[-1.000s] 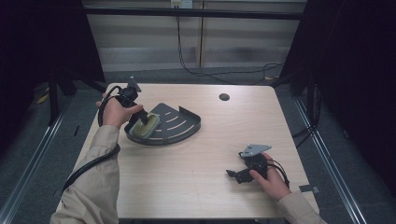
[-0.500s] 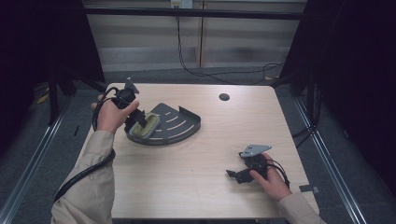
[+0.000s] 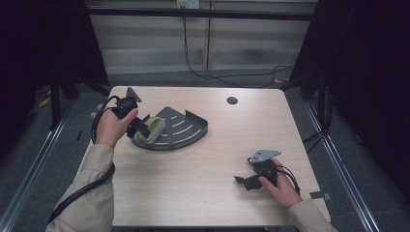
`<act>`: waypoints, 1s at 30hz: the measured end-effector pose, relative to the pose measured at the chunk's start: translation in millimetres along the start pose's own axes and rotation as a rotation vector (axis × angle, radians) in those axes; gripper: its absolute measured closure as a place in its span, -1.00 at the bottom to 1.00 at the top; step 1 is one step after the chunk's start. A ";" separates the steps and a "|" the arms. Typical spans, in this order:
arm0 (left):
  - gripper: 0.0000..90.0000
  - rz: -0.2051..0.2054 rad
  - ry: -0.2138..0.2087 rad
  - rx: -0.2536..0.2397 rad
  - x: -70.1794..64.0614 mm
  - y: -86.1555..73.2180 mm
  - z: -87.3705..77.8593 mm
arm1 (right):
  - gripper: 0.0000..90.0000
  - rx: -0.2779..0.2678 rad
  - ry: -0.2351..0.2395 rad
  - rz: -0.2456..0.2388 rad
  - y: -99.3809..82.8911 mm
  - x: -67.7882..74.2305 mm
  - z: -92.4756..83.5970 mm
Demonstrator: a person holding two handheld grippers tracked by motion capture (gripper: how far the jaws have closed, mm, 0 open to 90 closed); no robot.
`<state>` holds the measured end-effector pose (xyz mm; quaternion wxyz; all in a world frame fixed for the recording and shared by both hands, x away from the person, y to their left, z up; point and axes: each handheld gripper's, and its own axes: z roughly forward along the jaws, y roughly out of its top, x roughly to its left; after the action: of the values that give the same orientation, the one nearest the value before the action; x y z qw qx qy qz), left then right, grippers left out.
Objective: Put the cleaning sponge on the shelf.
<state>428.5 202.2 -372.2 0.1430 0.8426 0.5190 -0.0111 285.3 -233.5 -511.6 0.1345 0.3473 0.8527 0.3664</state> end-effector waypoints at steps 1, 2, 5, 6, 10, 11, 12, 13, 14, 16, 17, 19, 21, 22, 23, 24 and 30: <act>-0.59 0.001 0.000 0.001 -0.2 -1.6 0.6 | -0.79 0.000 -0.002 -0.001 0.0 0.0 0.0; -0.59 0.001 0.000 0.001 -0.2 -1.6 0.6 | -0.79 0.000 -0.002 -0.001 0.0 0.0 0.0; -0.59 0.014 0.001 -0.003 -0.6 -7.8 2.5 | -0.79 0.000 0.000 0.001 -0.1 0.1 0.0; -0.59 0.012 0.002 -0.009 -1.0 -9.3 2.9 | -0.79 0.001 -0.001 0.001 -0.1 0.2 -0.1; -0.59 0.019 0.001 -0.010 -1.5 -13.9 3.1 | -0.79 -0.001 -0.002 -0.004 -0.2 0.0 -0.1; -0.59 0.025 0.004 -0.012 -2.1 -16.9 4.3 | -0.79 -0.001 -0.003 -0.004 -0.2 0.0 -0.2; -0.58 0.029 0.002 -0.011 -2.5 -18.5 4.4 | -0.79 -0.001 -0.003 -0.004 -0.3 0.1 -0.2; -0.59 0.028 -0.001 -0.017 -3.1 -19.9 4.7 | -0.79 -0.001 -0.003 -0.004 -0.3 0.1 -0.2; -0.59 0.028 -0.001 -0.017 -3.1 -19.9 4.7 | -0.79 -0.001 -0.003 -0.003 -0.4 0.2 -0.3; -0.58 0.043 -0.006 -0.016 -3.0 -24.2 4.7 | -0.79 0.003 -0.003 0.005 -0.6 0.9 -0.8; -0.59 0.043 -0.007 -0.016 -3.2 -25.7 4.8 | -0.79 0.003 -0.003 0.004 -0.6 0.9 -0.8; -0.59 0.047 -0.009 -0.020 -3.6 -28.7 5.6 | -0.79 0.003 -0.003 0.005 -0.6 0.9 -0.8; -0.58 0.056 -0.008 -0.022 -4.2 -31.9 6.8 | -0.79 0.003 -0.003 0.004 -0.6 0.9 -0.8; -0.58 0.063 -0.009 -0.021 -4.2 -33.4 7.2 | -0.79 0.003 -0.003 0.004 -0.6 0.9 -0.7; -0.58 0.064 -0.014 -0.020 -4.4 -35.2 7.8 | -0.79 0.003 -0.003 0.004 -0.6 0.9 -0.8; -0.58 0.066 -0.014 -0.023 -4.5 -36.7 8.8 | -0.79 0.004 -0.003 0.003 -0.7 0.8 -0.9; -0.58 0.066 -0.022 -0.029 -2.4 -47.9 14.5 | -0.79 0.004 -0.004 0.003 -0.9 1.0 -1.0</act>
<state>387.2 216.5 -396.6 0.1615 0.8569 0.4895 -0.0082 283.6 -233.8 -511.5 0.1348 0.3498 0.8525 0.3644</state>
